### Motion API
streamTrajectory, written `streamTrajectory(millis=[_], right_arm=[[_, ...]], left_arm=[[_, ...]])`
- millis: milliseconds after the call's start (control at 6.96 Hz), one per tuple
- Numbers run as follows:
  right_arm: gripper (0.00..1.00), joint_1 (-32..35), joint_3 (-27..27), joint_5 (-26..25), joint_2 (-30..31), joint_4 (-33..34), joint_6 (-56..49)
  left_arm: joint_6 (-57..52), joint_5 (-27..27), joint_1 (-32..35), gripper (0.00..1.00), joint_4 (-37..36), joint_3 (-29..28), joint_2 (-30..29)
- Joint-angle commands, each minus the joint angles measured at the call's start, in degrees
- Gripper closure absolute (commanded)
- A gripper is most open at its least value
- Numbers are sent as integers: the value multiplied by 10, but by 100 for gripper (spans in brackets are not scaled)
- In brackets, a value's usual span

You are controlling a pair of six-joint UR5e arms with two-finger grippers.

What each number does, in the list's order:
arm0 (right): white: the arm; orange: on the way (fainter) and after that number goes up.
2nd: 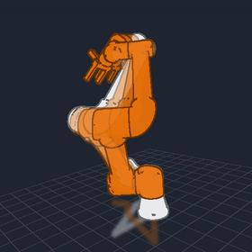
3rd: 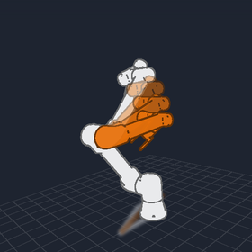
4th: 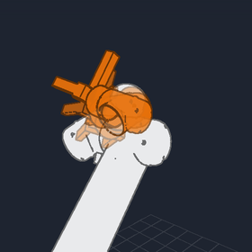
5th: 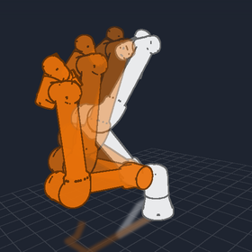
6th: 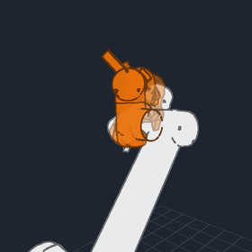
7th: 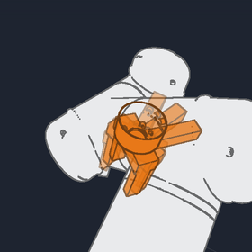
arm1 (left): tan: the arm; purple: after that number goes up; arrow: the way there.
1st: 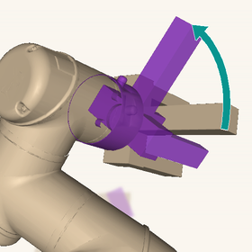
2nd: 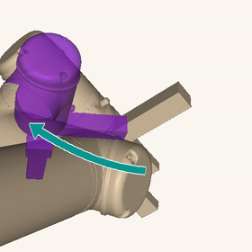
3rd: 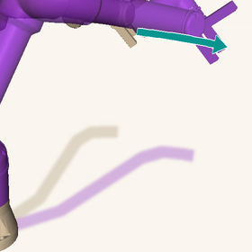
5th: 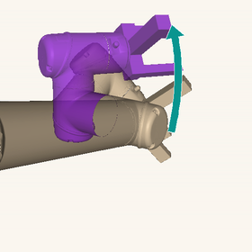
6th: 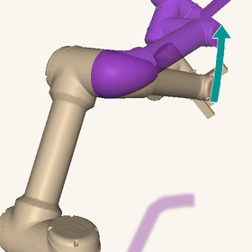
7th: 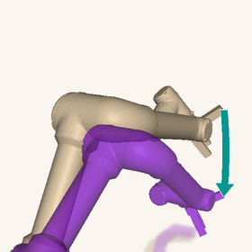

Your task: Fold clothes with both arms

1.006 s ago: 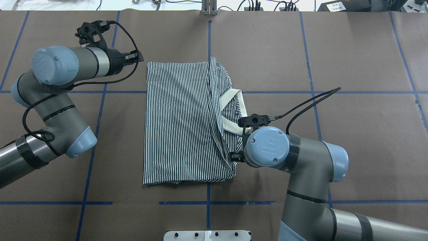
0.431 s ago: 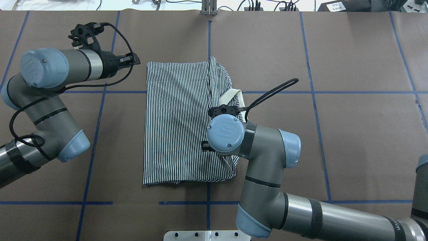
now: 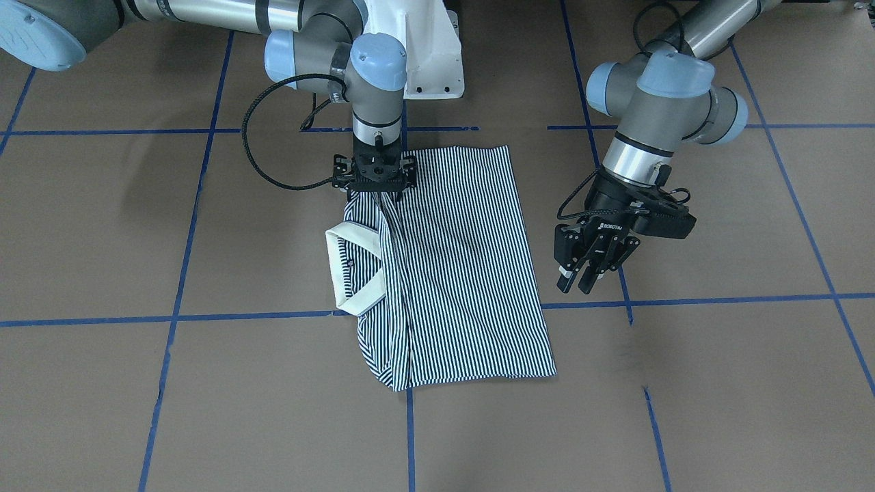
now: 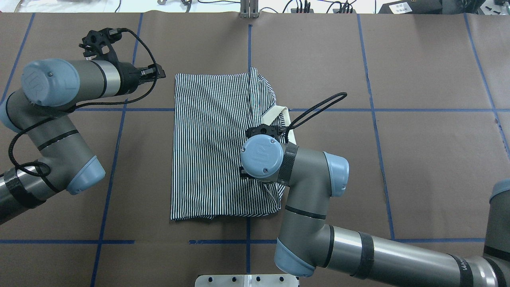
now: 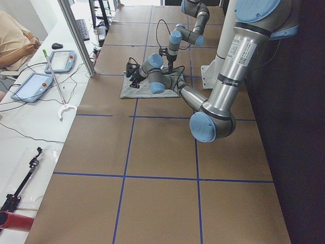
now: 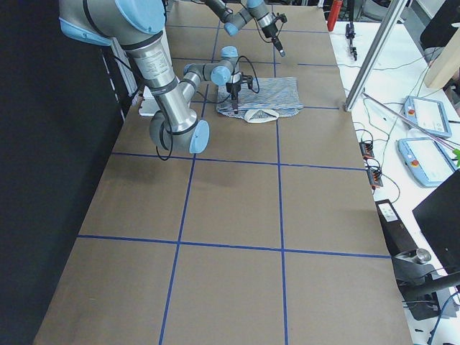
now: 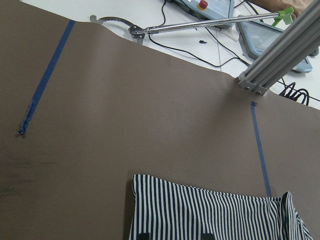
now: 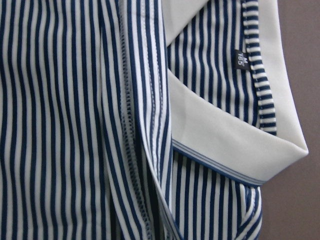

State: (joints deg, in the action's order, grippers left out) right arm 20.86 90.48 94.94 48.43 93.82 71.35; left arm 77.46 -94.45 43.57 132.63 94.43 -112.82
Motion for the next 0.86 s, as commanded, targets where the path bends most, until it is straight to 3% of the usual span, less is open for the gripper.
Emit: streamTrajectory(millis=[0, 431, 719], right_arm=[[0, 7, -8, 0, -2, 0, -12], [0, 25, -7, 7, 10, 1, -40], [0, 52, 26, 26, 53, 0, -67]], left_arm=[[1, -8, 0, 54, 1, 1, 1], [1, -11, 0, 54, 1, 8, 3], [1, -11, 0, 54, 0, 10, 3]])
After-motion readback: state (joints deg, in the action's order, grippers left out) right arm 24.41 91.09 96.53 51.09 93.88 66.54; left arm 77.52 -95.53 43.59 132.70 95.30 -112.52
